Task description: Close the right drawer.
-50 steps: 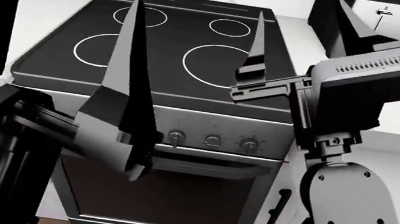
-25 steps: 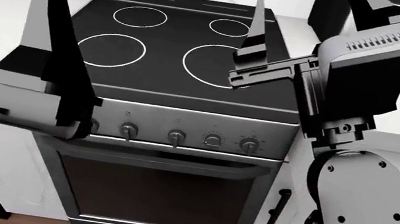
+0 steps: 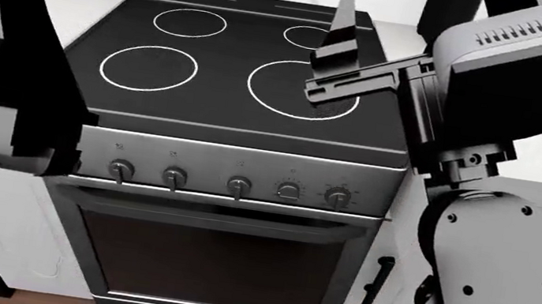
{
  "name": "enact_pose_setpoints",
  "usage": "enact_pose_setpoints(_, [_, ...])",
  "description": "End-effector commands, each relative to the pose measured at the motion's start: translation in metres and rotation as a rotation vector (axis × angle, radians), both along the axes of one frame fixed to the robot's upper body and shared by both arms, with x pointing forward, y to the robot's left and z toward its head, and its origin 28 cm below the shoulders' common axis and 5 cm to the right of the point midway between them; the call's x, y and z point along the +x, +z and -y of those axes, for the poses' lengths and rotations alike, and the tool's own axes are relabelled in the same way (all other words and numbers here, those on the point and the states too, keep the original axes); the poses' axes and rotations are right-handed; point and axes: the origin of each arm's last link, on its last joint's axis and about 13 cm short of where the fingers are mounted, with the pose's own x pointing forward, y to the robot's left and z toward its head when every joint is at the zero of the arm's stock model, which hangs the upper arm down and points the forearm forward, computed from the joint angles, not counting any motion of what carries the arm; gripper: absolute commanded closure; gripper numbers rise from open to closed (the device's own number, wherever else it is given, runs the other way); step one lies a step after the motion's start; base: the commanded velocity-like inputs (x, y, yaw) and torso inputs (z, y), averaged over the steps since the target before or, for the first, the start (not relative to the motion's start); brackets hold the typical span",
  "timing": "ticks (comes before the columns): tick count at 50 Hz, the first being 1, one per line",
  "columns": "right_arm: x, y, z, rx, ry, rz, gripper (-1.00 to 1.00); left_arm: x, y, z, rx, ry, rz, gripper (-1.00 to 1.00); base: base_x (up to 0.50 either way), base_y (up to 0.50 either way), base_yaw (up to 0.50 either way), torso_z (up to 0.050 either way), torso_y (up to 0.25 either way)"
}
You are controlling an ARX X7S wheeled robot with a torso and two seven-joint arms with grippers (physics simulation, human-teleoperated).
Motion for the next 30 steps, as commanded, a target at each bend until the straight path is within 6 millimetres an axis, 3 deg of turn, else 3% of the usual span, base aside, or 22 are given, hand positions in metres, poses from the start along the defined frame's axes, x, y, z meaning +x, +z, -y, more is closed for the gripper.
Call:
enact_pose_setpoints(1, [0.0013, 0.0006, -0.0006, 0.0, -0.011, 0.006, -1.0, -0.002, 0.0018, -0.003, -0.006, 0.016, 0.007, -1.0, 0.0, 0.0, 0.0, 0.0, 0.0])
enact_pose_setpoints(30, [-0.0028, 0.0002, -0.0024, -0.01, -0.031, 0.042, -1.0, -0.0031, 0.0014, -0.0064, -0.011, 0.028, 0.018, -1.0, 0.0, 0.0, 0.0, 0.0, 0.0])
